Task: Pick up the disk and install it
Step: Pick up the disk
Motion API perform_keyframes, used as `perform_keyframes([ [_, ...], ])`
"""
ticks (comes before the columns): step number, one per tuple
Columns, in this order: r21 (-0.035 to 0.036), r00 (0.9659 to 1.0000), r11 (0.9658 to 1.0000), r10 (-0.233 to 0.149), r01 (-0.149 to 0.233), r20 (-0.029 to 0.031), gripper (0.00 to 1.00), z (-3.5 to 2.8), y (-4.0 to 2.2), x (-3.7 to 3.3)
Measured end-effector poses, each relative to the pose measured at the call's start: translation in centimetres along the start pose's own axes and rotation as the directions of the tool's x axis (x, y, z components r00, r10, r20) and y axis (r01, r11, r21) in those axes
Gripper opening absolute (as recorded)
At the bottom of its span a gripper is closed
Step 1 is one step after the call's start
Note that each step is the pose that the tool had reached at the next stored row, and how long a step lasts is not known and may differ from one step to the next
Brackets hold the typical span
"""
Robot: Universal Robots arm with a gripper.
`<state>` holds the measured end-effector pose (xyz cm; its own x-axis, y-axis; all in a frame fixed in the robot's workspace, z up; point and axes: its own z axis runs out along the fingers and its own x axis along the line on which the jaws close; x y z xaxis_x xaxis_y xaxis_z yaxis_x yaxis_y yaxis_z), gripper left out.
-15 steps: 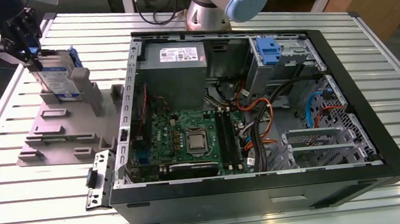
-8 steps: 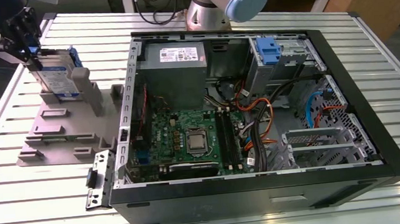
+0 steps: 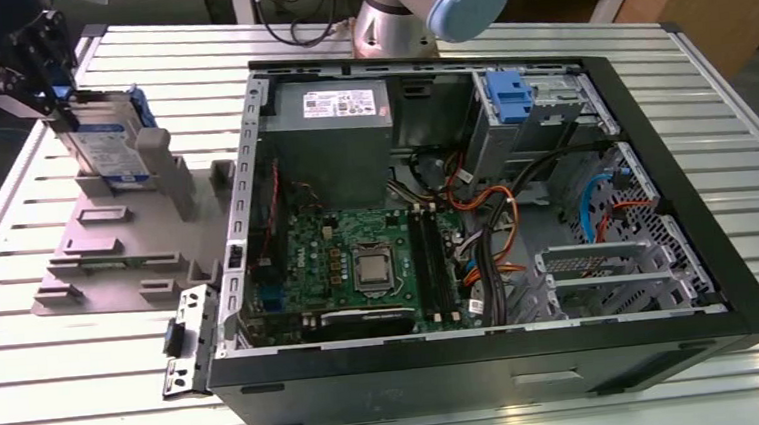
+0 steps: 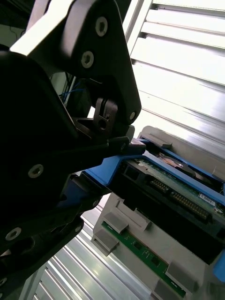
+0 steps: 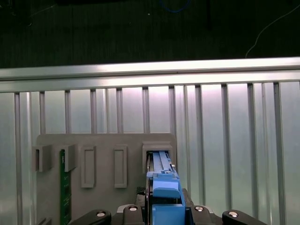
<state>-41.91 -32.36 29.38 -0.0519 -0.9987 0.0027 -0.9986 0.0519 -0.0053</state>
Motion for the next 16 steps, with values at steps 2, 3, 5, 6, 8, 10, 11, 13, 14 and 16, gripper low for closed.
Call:
perform_keyframes([
  [2, 0.0, 1.0, 1.0, 0.0, 0.0, -0.0001, 0.36, -0.11, 0.0, 0.0],
  [3, 0.0, 1.0, 1.0, 0.0, 0.0, 0.0, 0.36, -0.16, 0.0, 0.0],
  [5, -0.0001, 1.0, 1.0, 0.0, 0.0, -0.0001, 0.36, -0.27, 0.0, 0.0],
  [6, 0.0, 1.0, 1.0, 0.0, 0.0, 0.0, 0.36, -0.31, 0.0, 0.0],
  [8, 0.0, 1.0, 1.0, 0.0, 0.0, -0.0001, 0.36, -0.42, 0.0, 0.0],
  [10, 0.0, 1.0, 1.0, 0.0, 0.0, 0.0, 0.36, -0.51, 0.0, 0.0],
  [11, -0.0001, 1.0, 1.0, 0.0, 0.0, -0.0001, 0.36, -0.56, 0.0, 0.0],
  [13, -0.0001, 1.0, 1.0, 0.0, 0.0, -0.0001, 0.36, -0.65, 0.0, 0.0],
  [14, 0.0, 1.0, 1.0, 0.0, 0.0, -0.0001, 0.36, -0.7, -0.01, 0.0],
  [16, -0.0001, 1.0, 1.0, 0.0, 0.0, -0.0001, 0.36, -0.82, -0.01, 0.0],
])
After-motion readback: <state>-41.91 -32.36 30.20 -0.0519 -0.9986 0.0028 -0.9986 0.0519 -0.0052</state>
